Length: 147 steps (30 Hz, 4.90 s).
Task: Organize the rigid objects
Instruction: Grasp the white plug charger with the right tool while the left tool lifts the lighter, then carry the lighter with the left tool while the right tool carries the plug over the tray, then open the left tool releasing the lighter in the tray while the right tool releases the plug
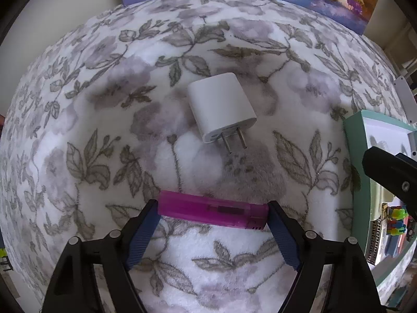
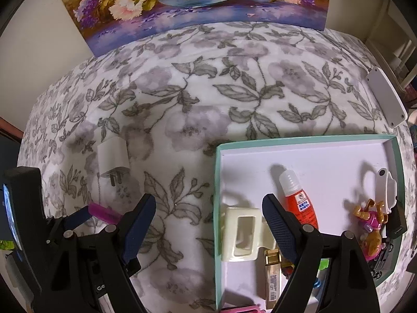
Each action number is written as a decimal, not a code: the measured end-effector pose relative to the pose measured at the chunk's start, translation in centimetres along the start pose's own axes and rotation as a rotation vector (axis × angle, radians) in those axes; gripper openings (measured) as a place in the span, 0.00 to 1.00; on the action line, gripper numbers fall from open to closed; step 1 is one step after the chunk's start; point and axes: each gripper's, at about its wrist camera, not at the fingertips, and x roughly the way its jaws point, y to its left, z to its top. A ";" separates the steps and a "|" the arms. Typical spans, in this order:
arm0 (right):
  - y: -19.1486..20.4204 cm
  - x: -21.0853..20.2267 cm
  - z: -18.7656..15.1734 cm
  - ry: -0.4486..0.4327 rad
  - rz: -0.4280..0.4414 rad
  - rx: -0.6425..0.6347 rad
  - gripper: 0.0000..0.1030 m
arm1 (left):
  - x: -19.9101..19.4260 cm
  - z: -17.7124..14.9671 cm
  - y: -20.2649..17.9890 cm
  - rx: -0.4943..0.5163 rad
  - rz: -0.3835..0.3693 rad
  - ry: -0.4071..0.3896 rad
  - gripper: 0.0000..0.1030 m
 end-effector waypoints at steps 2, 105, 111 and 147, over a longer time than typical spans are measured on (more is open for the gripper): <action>0.5 0.1 0.0 -0.003 -0.002 -0.008 0.82 | 0.2 -0.1 1.2 -0.012 -0.011 -0.002 0.82; -17.0 -10.1 -9.8 -0.076 -0.038 0.292 0.43 | -11.1 -7.8 -11.8 0.103 -0.097 -0.187 0.82; -17.6 -9.7 -9.7 -0.057 -0.032 0.305 0.43 | -10.2 -8.0 -13.1 0.136 -0.072 -0.163 0.82; -17.8 -9.3 -9.2 -0.047 -0.032 0.283 0.43 | -7.5 -8.0 -13.8 0.127 -0.058 -0.089 0.92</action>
